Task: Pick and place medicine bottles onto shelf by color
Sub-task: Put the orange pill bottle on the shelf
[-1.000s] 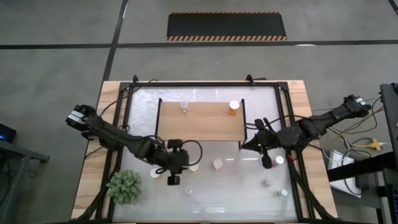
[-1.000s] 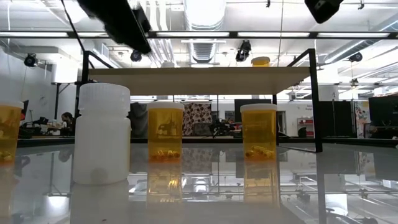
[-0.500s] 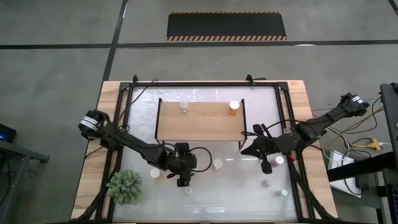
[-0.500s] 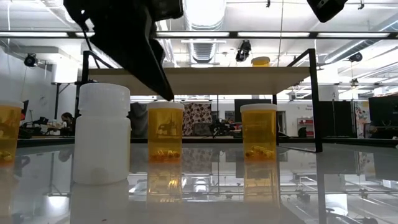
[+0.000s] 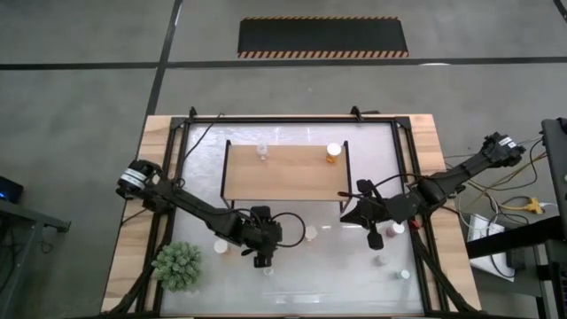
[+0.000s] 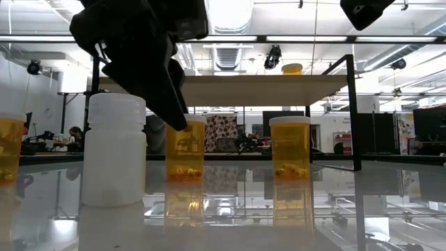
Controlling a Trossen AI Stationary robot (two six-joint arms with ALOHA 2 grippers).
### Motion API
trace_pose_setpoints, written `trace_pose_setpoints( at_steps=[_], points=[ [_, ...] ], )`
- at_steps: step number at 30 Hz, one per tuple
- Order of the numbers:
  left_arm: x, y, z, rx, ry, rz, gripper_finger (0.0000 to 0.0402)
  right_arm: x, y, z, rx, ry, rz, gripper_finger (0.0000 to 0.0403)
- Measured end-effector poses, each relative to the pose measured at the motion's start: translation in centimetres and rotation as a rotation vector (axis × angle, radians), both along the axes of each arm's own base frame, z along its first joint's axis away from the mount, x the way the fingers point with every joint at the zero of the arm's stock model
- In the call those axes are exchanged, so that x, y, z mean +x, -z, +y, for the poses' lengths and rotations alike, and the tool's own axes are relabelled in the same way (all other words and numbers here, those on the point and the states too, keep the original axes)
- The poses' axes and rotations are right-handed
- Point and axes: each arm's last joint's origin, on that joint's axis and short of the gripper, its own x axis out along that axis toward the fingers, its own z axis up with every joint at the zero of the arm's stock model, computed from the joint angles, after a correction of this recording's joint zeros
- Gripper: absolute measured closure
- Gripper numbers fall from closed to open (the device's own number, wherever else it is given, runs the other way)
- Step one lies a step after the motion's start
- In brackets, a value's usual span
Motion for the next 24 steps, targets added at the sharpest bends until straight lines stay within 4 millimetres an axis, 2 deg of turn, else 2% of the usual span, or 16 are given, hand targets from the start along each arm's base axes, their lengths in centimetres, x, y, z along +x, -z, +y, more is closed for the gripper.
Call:
trace_pose_setpoints(
  at_steps=[8, 13, 18, 24],
  points=[
    [0.0, 0.0, 0.0, -0.004, 0.000, 0.001, 0.0206, 0.0, 0.0, 0.0, 0.000, 0.000, 0.001, 0.0394],
    [0.2, -0.7, -0.1, -0.021, -0.016, -0.006, 0.0215, 0.0, 0.0, 0.0, 0.000, 0.000, 0.001, 0.0394],
    [0.4, -4.1, -0.3, -0.046, -0.023, 0.044, 0.0203, 0.0, 0.0, 0.0, -0.002, -0.001, 0.002, 0.0394],
    [0.9, -10.4, -0.2, -0.013, 0.074, 0.058, 0.0200, 0.0, 0.0, 0.0, -0.010, -0.006, 0.000, 0.0394]
  ],
)
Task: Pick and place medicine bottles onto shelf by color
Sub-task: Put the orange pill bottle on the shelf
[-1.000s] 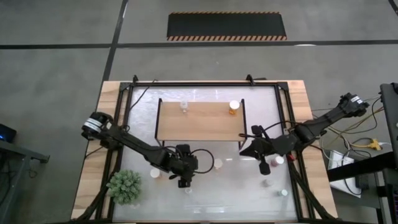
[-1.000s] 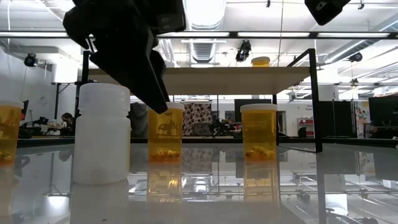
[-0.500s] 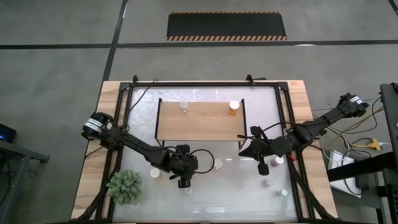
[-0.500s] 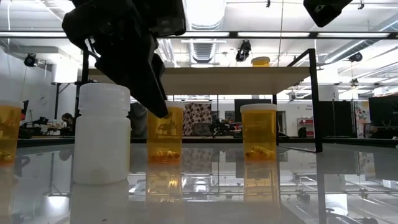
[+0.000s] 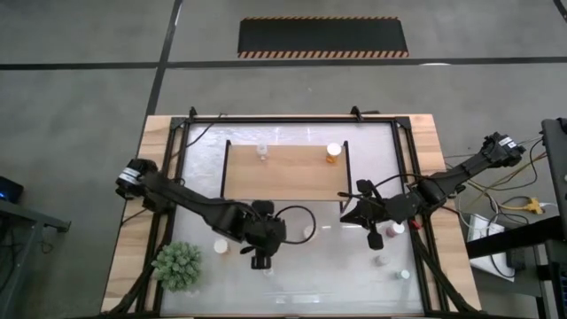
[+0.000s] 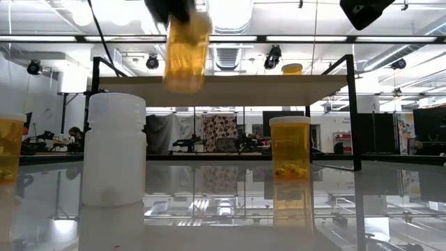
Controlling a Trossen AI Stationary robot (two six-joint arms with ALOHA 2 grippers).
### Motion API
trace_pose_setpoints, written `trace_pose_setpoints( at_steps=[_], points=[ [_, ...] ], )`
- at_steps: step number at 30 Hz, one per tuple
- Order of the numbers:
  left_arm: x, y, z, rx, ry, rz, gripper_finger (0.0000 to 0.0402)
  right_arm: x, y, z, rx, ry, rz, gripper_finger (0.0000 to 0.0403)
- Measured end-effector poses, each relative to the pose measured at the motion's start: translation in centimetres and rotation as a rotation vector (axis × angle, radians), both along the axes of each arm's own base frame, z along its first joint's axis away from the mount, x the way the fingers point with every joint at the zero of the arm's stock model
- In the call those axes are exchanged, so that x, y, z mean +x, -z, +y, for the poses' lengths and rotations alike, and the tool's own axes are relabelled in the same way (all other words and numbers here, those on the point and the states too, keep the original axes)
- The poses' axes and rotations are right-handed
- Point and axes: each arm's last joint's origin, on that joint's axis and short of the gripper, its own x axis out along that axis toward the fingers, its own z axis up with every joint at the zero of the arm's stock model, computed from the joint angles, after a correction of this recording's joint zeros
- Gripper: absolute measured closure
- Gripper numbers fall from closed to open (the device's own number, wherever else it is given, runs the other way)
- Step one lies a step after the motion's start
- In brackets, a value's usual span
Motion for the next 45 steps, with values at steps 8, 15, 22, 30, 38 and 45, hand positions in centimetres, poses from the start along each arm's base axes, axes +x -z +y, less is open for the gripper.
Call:
trace_pose_setpoints(
  at_steps=[8, 15, 22, 30, 38, 45],
  points=[
    [1.4, -6.9, 4.3, 0.104, 0.065, -0.134, 0.0199, 0.4, -0.6, 0.6, -0.040, -0.061, -0.092, 0.0394],
    [2.9, -8.8, 10.9, 0.260, -0.084, -0.227, 0.0199, 0.3, -1.1, 1.8, -0.090, -0.151, -0.190, 0.0394],
    [3.0, -8.3, 17.4, 0.274, -0.256, -0.211, 0.0199, 0.2, -1.1, 1.9, -0.095, -0.159, -0.195, 0.0394],
    [2.8, -7.6, 20.6, 0.222, -0.298, -0.196, 0.0198, 0.2, -1.0, 2.0, -0.090, -0.156, -0.189, 0.0394],
    [2.9, -4.5, 20.7, 0.205, -0.310, -0.131, 0.0198, 0.3, -0.7, 2.0, -0.086, -0.152, -0.177, 0.0394],
    [2.8, -3.9, 21.2, 0.204, -0.327, -0.116, 0.0198, 0.3, -0.7, 2.0, -0.070, -0.144, -0.175, 0.0394]
  ],
)
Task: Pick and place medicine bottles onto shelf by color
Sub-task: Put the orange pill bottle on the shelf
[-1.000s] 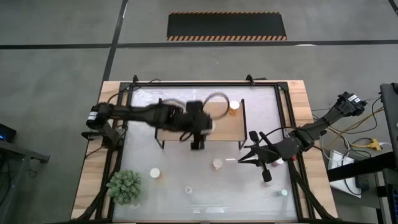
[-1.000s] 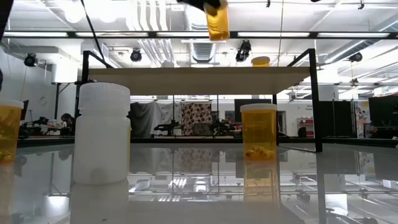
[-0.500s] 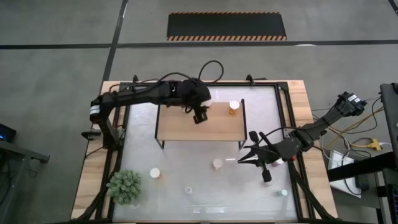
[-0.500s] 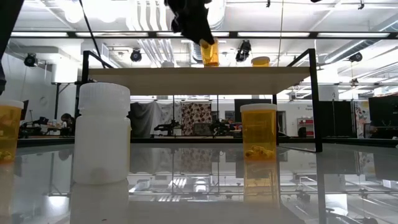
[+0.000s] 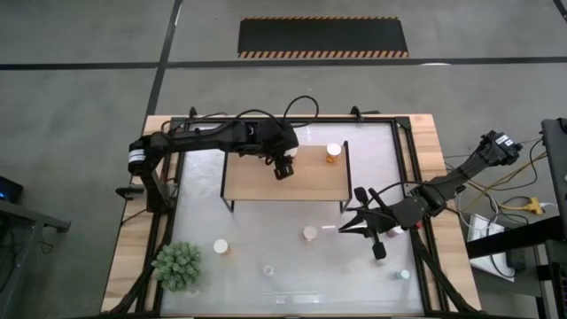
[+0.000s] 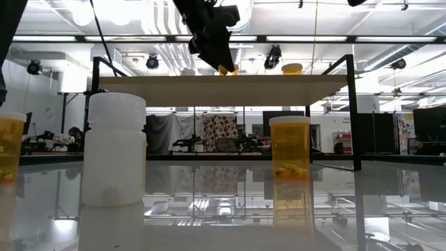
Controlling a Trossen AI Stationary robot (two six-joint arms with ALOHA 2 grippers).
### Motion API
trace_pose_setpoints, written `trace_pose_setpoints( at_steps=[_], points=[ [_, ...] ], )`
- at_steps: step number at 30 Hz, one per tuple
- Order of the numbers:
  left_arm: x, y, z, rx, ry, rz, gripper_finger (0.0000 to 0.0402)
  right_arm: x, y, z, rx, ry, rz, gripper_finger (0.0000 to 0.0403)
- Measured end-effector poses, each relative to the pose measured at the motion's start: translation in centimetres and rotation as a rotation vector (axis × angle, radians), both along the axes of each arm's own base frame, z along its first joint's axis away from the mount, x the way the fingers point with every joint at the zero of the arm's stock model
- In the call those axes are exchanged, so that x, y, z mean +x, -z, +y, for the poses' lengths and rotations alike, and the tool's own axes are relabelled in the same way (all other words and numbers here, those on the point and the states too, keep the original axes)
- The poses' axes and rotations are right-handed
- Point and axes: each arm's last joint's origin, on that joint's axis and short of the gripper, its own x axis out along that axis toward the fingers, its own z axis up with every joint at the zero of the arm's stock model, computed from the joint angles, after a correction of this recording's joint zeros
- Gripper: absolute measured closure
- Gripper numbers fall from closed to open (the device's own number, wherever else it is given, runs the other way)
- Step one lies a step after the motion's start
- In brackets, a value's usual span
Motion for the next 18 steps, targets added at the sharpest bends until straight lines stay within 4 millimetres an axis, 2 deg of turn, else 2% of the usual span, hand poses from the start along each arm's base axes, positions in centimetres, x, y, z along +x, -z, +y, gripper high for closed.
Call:
trace_pose_setpoints(
  at_steps=[12, 18],
  points=[
    [-0.02, 0.00, 0.01, 0.017, 0.019, 0.011, 0.0196, 0.00, 0.00, 0.00, 0.006, 0.002, 0.001, 0.0394],
    [-0.04, 0.01, 0.02, 0.017, 0.018, 0.014, 0.0156, 0.00, 0.00, 0.00, 0.008, 0.003, 0.002, 0.0394]
  ],
)
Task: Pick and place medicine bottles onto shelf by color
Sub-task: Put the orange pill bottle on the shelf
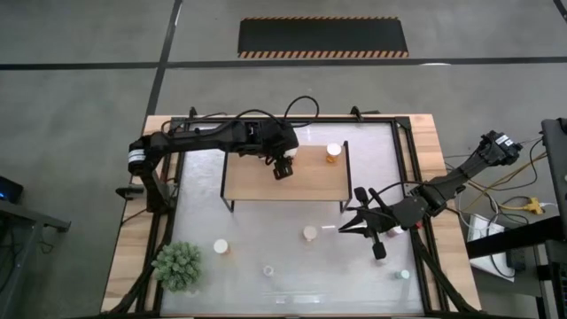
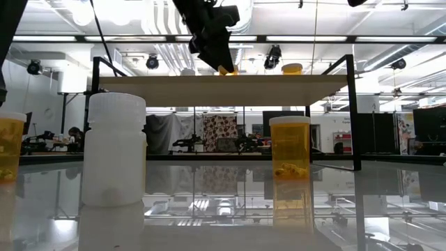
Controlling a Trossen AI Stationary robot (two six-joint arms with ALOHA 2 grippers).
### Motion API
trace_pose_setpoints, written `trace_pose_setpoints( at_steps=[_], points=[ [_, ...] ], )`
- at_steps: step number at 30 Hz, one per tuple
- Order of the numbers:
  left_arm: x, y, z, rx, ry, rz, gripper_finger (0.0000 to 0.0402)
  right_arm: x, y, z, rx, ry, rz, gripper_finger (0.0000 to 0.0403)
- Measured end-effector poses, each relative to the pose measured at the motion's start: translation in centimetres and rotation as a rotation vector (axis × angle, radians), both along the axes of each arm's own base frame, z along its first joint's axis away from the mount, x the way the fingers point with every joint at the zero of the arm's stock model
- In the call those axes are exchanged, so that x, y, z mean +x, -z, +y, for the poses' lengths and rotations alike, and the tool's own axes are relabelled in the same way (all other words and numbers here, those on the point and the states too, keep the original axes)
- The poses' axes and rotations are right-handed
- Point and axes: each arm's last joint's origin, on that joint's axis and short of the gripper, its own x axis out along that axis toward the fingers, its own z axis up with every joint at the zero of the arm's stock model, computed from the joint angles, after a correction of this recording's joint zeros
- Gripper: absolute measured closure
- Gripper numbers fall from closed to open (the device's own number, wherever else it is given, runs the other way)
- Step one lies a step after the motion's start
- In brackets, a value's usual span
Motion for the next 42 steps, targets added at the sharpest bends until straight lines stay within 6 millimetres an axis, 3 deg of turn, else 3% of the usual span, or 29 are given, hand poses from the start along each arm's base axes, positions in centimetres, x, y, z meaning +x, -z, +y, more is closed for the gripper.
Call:
trace_pose_setpoints(
  at_steps=[8, 16, 21, 28, 36, 42],
  points=[
    [-0.2, -0.4, 0.0, 0.004, 0.002, -0.010, 0.0114, 0.0, 0.0, 0.0, 0.015, 0.006, 0.004, 0.0394],
    [-2.6, -4.9, -1.8, -0.004, 0.005, -0.093, 0.0111, 0.1, -0.1, 0.0, 0.014, 0.020, -0.014, 0.0394],
    [-4.7, -7.7, -6.8, -0.055, 0.103, -0.205, 0.0111, 0.3, 0.7, 0.1, -0.030, 0.010, -0.024, 0.0394],
    [-6.3, -7.8, -16.5, -0.205, 0.289, -0.231, 0.0111, 0.8, 1.8, 0.5, -0.121, -0.027, -0.066, 0.0394],
    [-9.3, -4.5, -24.9, -0.481, 0.210, -0.109, 0.0111, 0.8, 1.6, 0.5, -0.161, -0.043, -0.086, 0.0394],
    [-11.7, 0.0, -27.4, -0.639, -0.087, 0.025, 0.0111, 0.8, 1.7, 0.5, -0.162, -0.045, -0.081, 0.0394]
  ],
)
